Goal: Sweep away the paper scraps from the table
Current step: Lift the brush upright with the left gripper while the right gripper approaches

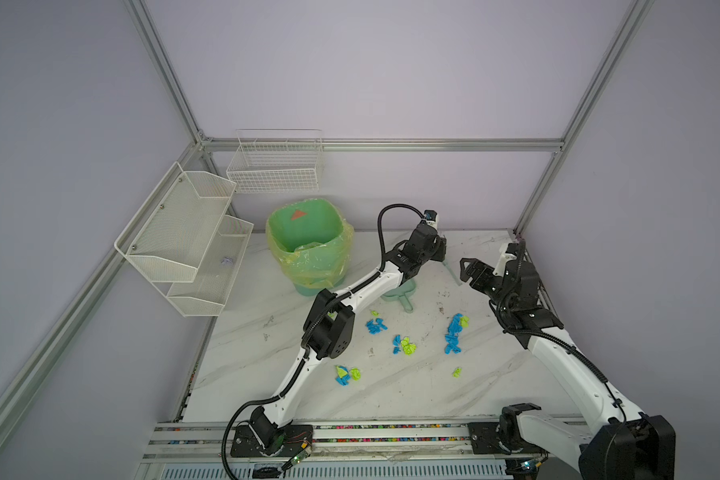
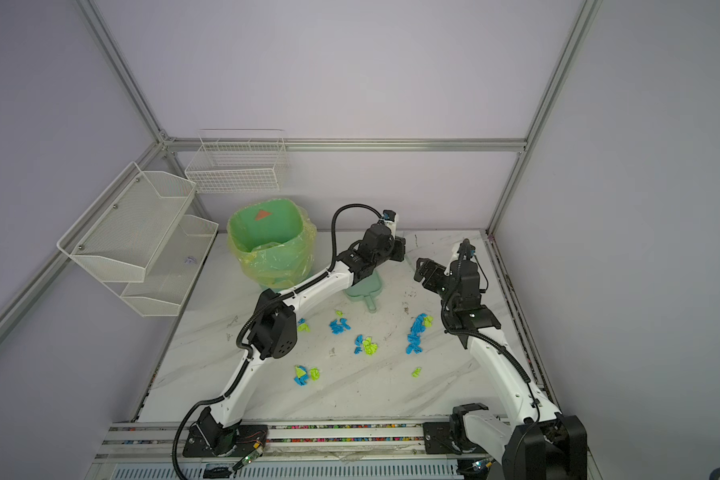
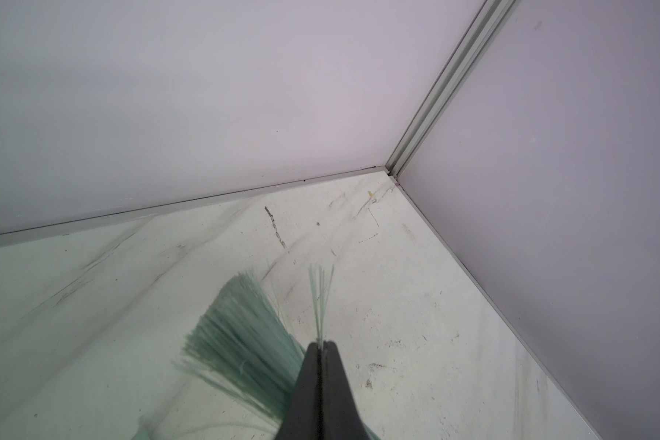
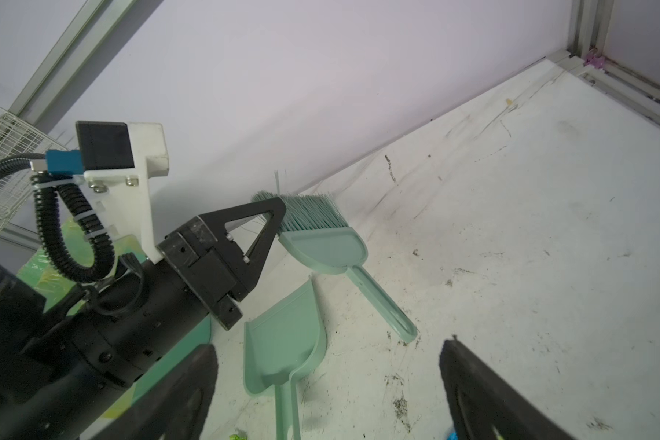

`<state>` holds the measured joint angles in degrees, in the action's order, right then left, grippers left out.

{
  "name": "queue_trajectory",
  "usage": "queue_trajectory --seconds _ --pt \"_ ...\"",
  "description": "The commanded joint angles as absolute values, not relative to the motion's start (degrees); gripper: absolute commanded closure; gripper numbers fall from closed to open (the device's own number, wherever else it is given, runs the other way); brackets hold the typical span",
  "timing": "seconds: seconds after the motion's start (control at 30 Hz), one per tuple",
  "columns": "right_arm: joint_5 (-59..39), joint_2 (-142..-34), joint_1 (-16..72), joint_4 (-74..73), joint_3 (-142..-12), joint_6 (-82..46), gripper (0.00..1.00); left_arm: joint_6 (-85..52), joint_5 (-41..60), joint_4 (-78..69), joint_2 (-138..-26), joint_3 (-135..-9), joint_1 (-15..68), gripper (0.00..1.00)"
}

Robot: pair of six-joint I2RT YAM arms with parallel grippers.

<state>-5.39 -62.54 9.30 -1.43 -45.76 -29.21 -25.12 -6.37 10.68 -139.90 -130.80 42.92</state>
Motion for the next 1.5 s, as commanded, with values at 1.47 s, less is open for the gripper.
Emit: queue_trajectory --seconds 1.47 --pt "-29.5 -81.0 7.9 -75.9 -17.9 -94.6 0.08 -27.9 -4.0 5.0 -131.6 -130.2 38.9 1.00"
